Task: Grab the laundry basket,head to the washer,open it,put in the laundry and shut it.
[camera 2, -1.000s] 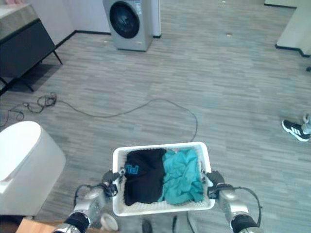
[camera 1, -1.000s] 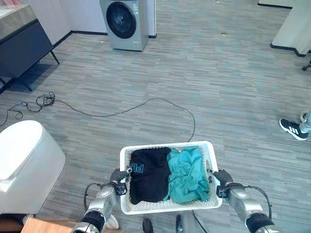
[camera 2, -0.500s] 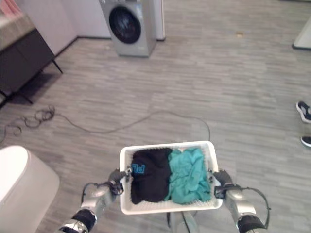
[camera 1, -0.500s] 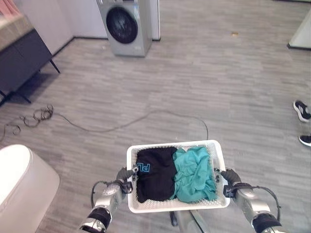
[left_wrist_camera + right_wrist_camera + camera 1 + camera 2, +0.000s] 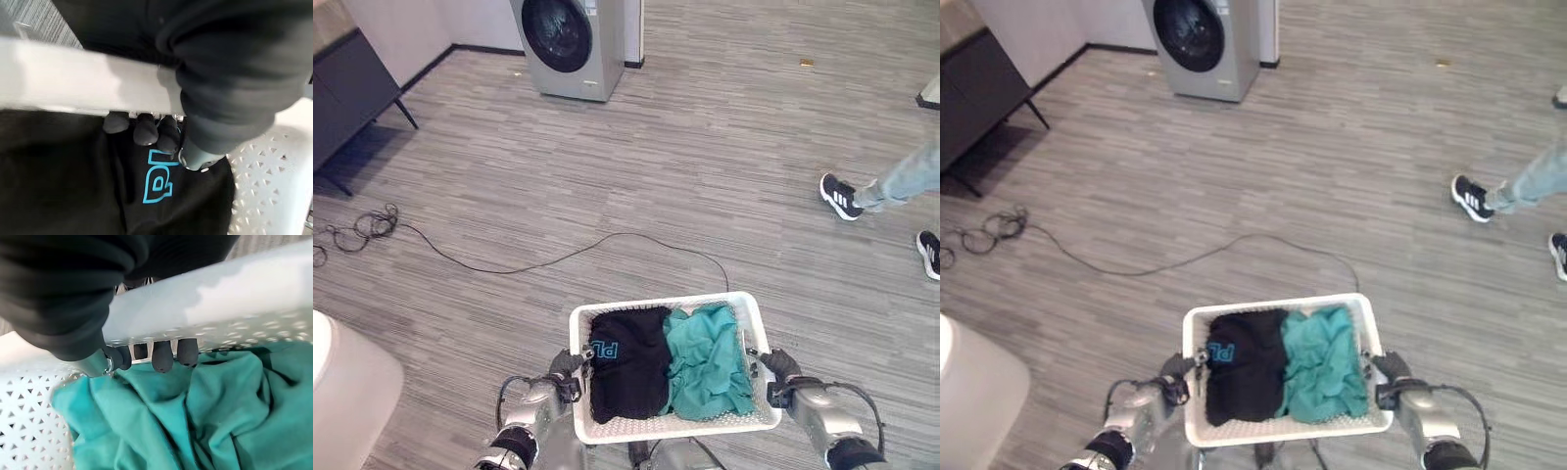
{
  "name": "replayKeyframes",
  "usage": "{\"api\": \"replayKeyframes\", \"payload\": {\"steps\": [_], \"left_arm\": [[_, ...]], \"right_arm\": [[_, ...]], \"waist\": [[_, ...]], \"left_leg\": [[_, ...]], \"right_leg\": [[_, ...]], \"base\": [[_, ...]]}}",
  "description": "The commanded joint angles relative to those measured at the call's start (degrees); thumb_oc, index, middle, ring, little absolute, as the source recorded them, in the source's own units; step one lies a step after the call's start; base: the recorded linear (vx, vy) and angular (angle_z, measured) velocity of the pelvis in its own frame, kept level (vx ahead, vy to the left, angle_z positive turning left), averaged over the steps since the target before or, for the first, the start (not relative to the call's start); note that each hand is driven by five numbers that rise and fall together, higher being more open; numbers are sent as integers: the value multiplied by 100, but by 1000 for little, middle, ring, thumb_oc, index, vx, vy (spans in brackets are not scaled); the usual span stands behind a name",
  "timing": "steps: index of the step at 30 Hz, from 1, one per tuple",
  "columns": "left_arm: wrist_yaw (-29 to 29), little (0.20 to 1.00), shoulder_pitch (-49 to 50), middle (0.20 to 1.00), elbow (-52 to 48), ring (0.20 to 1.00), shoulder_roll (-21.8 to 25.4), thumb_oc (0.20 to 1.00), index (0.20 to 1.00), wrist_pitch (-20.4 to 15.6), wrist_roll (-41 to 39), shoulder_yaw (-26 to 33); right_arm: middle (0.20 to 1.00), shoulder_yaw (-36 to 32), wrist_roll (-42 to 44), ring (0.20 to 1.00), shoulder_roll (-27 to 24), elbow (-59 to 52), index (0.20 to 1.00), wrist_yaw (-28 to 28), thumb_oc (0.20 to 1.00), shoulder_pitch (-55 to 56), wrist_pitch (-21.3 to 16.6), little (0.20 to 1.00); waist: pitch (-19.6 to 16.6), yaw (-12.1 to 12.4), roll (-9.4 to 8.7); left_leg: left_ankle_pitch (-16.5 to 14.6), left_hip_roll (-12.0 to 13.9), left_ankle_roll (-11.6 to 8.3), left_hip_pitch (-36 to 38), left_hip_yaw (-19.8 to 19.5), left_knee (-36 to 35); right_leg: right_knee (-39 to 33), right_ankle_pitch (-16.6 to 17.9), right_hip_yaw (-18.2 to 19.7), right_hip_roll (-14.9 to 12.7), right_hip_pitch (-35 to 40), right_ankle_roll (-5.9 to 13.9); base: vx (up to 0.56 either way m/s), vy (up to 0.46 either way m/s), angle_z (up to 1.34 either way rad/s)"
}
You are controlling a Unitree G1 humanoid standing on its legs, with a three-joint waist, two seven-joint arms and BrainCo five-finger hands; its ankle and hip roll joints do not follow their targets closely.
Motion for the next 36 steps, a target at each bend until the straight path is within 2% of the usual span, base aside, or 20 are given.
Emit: {"api": "replayKeyframes", "payload": {"steps": [1,2,4,5,7,9,10,11,12,13,15,16,20,21,22,29,30,31,34,36], "left_arm": [[204,200,-140,200,-105,200,517,200,200,-246,-2,185],[206,200,-98,200,-105,200,516,200,200,-252,-26,218],[230,200,13,200,-248,200,576,200,200,-266,-85,264],[230,200,12,200,-248,200,575,200,200,-266,-85,264],[286,200,43,200,-416,200,581,200,200,-291,-92,211],[314,200,20,200,-495,200,577,200,200,-272,-103,183],[305,200,9,200,-576,200,602,200,200,-258,-93,158],[303,200,21,200,-605,200,626,200,200,-258,-53,165],[304,200,22,200,-606,200,625,200,200,-257,-52,167],[324,200,-93,200,-587,200,664,200,200,-267,-81,186],[320,200,-145,200,-582,200,673,200,200,-262,-79,165],[302,200,-219,200,-613,200,692,200,200,-257,-88,118],[302,200,-219,200,-613,200,692,200,200,-257,-88,119],[301,200,-446,200,-605,200,711,200,200,-262,-93,40],[376,200,-1004,200,-471,200,686,200,200,-314,70,-25],[376,200,-1005,200,-470,200,682,200,200,-315,70,-24],[309,200,-1008,200,-232,200,368,200,200,-225,-6,-222],[281,200,-1011,200,-111,200,338,200,200,-189,-32,-281],[287,200,-1006,200,-62,200,354,200,200,-166,-32,-266],[291,200,-1053,200,37,200,302,200,200,-149,-66,-297]], "right_arm": [[200,-84,259,200,-219,-723,200,583,200,-73,-427,200],[200,-63,270,200,-154,-735,200,613,200,-65,-416,200],[200,-87,310,200,25,-823,200,612,200,-65,-389,200],[200,-87,310,200,24,-824,200,612,200,-65,-389,200],[200,-146,424,200,214,-767,200,620,200,-63,-432,200],[200,-155,428,200,291,-721,200,589,200,-107,-435,200],[200,-148,433,200,327,-731,200,591,200,-166,-442,200],[200,-149,390,200,340,-696,200,576,200,-162,-433,200],[200,-147,389,200,339,-696,200,576,200,-163,-433,200],[200,-100,469,200,363,-701,200,618,200,-272,-422,200],[200,-88,492,200,370,-688,200,617,200,-320,-417,200],[200,-57,599,200,352,-619,200,592,200,-432,-432,200],[200,-57,599,200,351,-619,200,592,200,-433,-432,200],[200,-1,740,200,300,-582,200,530,200,-643,-464,200],[200,36,860,200,226,-702,200,373,200,-971,-444,200],[200,37,860,200,223,-704,200,372,200,-970,-443,200],[200,-13,1046,200,16,-826,200,431,200,-745,-377,200],[200,-84,1185,200,-39,-880,200,388,200,-625,-425,200],[200,-83,1182,200,-69,-949,200,377,200,-530,-407,200],[200,-99,1253,200,-60,-956,200,333,200,-473,-412,200]], "waist": [[-377,96,-29],[-467,159,-28],[-638,271,-133],[-648,284,-118],[-634,343,-210],[-536,339,-89],[-426,292,-6],[-389,242,140],[-380,226,124],[-303,93,162],[-294,49,160],[-322,-21,167],[-320,-24,169],[-334,-152,107],[-470,-453,104],[-458,-462,115],[-757,-733,234],[-711,-736,70],[-651,-646,-141],[-612,-559,-207]], "left_leg": [[629,135,-65,627,185,484],[763,91,-53,598,163,648],[419,-204,184,514,252,1208],[425,-183,180,499,256,1207],[-94,-421,460,668,519,1556],[-229,-451,580,1022,611,1457],[-283,-486,640,1254,641,1348],[-336,-454,652,1397,628,1267],[-343,-475,654,1403,619,1273],[-481,-646,649,1813,533,1101],[-542,-728,639,1979,539,1059],[-691,-873,582,2239,464,951],[-691,-872,582,2241,461,951],[-898,-1081,517,2555,300,939],[-1193,-1166,298,3346,-77,851],[-1199,-1154,296,3359,-86,852],[-501,-949,-231,3525,-593,1976],[495,-743,-703,2756,-403,3825],[447,-614,-636,2381,-8,4424],[252,-578,-493,1800,251,4191]], "right_leg": [[1002,-543,250,-632,-351,659],[1004,-609,315,-657,-204,680],[1396,-533,490,-1015,-123,912],[1392,-516,503,-997,-143,908],[2691,772,485,-1339,-626,1386],[3502,1427,245,-1371,-1139,1486],[3899,1542,-28,-1459,-1389,1445],[4053,1449,-175,-1377,-1636,1440],[4085,1422,-183,-1399,-1634,1443],[3902,943,-331,-1198,-2214,1351],[3537,875,-618,-1334,-2248,1328],[2789,621,-847,-1271,-2423,1237],[2785,623,-850,-1270,-2418,1237],[1659,676,-751,-1138,-2613,1244],[278,1267,-801,-1466,-2962,1398],[277,1261,-815,-1461,-2944,1398],[777,1238,-396,-1084,-2473,1009],[836,852,-472,-1094,-1995,679],[857,624,-492,-1151,-1681,536],[831,498,-471,-1125,-1416,504]], "base": [[571,98,-97],[762,228,-111],[680,244,-95],[480,208,-79],[506,252,-66],[378,276,-12],[354,304,11],[228,205,4],[402,243,13],[430,209,30],[429,165,35],[297,66,43],[166,21,65],[1317,-123,-5],[1320,-123,-1],[270,-67,42],[1329,-585,54],[1325,-586,190],[412,-278,145],[306,-165,-65]]}}
